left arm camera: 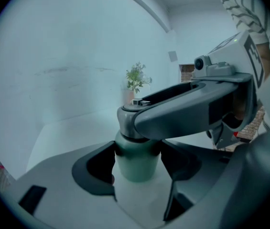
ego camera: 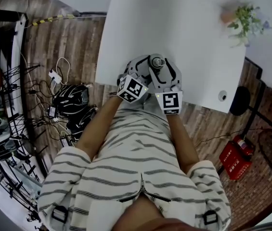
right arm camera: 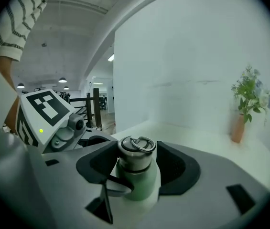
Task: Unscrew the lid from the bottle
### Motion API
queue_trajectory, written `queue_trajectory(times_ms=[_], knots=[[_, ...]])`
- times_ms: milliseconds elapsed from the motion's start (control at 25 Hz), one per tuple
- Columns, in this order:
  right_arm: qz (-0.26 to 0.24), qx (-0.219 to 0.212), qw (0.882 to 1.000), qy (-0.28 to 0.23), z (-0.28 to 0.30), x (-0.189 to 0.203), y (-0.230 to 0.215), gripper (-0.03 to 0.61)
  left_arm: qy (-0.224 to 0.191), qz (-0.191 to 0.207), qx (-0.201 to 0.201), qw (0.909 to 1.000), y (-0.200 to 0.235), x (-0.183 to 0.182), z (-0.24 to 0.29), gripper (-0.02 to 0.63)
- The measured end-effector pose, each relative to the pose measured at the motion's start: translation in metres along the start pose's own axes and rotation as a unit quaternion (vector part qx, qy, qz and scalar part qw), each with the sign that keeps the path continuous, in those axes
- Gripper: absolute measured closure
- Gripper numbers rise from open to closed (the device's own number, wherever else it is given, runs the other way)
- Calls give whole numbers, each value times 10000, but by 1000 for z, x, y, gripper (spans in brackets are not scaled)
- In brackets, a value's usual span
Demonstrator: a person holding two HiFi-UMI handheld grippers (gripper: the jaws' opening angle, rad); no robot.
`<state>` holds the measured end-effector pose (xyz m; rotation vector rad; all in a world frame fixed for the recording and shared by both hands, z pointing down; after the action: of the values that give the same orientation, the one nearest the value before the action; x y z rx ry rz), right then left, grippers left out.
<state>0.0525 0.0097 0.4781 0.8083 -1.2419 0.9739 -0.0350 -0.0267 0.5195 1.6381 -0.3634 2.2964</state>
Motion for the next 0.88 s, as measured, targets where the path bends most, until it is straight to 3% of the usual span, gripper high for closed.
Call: queue_trajectory(times_ms=[480,880], knots=[[11,-138,9999,7,0,2,-3,330,4,-17,-10,10000,-1,1,1,316],[-101,-1150,9933,-8,1,0,-13,331,-10,-4,-13,10000,-1,0,-2,316]])
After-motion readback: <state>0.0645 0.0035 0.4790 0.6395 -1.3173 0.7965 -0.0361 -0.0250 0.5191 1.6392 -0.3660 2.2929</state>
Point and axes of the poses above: the fingertips, and each gripper's own axes: z forward along the fingers, y to its left, x out of its underside, the point moved 8 cm from there along -z, backward along the fingers, and after that the axes turned 12 degrees about -y, right-handed, at the moved point
